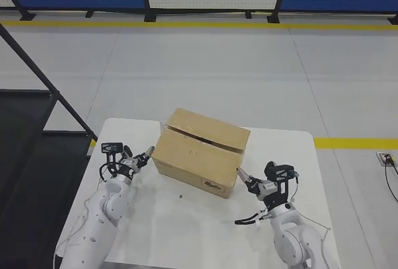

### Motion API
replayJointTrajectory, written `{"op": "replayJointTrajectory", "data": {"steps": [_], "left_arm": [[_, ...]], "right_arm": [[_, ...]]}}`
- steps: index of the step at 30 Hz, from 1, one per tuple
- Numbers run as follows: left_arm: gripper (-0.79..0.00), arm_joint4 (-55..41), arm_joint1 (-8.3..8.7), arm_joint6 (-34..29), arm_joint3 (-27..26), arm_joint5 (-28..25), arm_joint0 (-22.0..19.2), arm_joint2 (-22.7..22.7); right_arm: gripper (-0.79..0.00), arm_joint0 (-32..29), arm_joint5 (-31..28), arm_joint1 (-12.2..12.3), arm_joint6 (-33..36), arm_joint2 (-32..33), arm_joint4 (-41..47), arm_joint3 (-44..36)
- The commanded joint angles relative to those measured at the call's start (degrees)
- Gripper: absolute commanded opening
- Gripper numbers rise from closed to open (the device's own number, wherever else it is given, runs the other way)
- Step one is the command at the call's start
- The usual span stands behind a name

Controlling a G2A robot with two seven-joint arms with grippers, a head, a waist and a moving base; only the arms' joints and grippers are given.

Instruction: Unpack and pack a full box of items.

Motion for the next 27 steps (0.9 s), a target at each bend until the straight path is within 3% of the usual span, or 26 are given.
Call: {"op": "replayJointTrajectory", "data": {"steps": [1, 11, 27], "left_arm": [[0.000, 0.5, -0.02, 0.2, 0.4, -0.9, 0.0, 0.3], [0.000, 3.5, 0.34, 0.8, -2.4, -4.7, 2.6, 0.9], [0.000, 6.3, 1.40, 0.0, -11.5, -6.4, 10.2, -0.7]], "right_arm": [[0.000, 0.4, -2.7, 0.2, 0.8, 1.5, 2.4, 0.8], [0.000, 1.8, -10.0, 1.0, 1.4, 4.7, 8.3, 3.6], [0.000, 2.8, -12.1, 1.5, 0.7, 4.9, 9.6, 5.4]]}}
